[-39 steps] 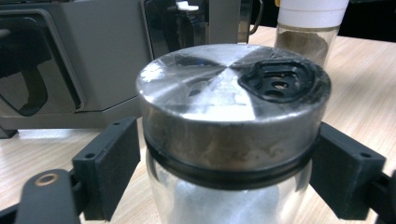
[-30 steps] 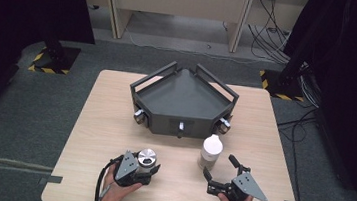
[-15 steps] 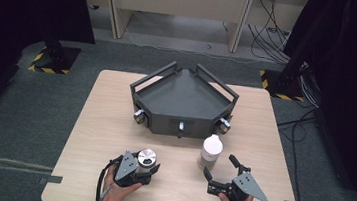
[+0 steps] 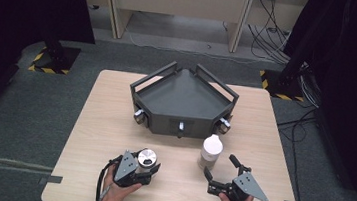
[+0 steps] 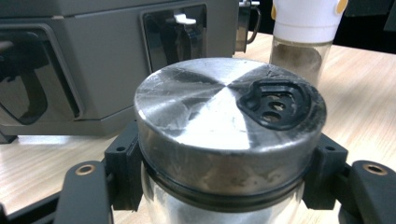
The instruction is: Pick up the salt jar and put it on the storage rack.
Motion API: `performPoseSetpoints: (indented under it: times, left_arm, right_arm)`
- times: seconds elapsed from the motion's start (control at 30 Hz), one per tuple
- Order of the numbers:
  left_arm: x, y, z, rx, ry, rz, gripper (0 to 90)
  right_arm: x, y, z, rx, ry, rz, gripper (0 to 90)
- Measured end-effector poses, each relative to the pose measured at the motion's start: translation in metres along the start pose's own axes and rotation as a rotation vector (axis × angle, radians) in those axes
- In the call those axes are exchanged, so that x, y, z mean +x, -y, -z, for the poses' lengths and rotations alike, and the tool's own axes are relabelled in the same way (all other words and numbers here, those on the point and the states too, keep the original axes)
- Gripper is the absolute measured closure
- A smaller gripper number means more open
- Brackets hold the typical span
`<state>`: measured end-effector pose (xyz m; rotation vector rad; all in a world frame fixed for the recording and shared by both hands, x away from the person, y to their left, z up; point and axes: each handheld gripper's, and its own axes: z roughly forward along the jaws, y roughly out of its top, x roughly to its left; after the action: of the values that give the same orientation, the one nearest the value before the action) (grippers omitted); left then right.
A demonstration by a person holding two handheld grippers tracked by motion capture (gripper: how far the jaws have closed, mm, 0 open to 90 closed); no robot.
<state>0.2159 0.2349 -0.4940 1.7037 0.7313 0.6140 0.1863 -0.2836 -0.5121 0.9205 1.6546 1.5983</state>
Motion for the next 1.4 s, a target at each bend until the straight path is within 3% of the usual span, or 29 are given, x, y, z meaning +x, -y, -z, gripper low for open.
performPoseSetpoints:
  times: [0.63, 0.9, 1.27, 1.4]
  left_arm:
    - [0.005, -0.022, -0.001, -0.033, 0.008, 0.02, 30.8]
    - [0.011, -0.042, -0.013, -0.048, 0.01, 0.028, 30.8]
    - [0.015, -0.075, -0.028, -0.058, 0.003, 0.002, 30.9]
    - [0.02, -0.085, -0.033, -0.061, 0.004, 0.034, 30.8]
  right_arm:
    - [0.0, -0.001, 0.001, -0.004, 0.003, -0.001, 0.4]
    - [-0.001, -0.001, 0.001, -0.006, 0.001, 0.0, 0.4]
    - [-0.001, -0.001, 0.001, -0.007, 0.001, -0.002, 0.4]
    - [-0.001, -0.001, 0.001, -0.009, -0.001, 0.0, 0.4]
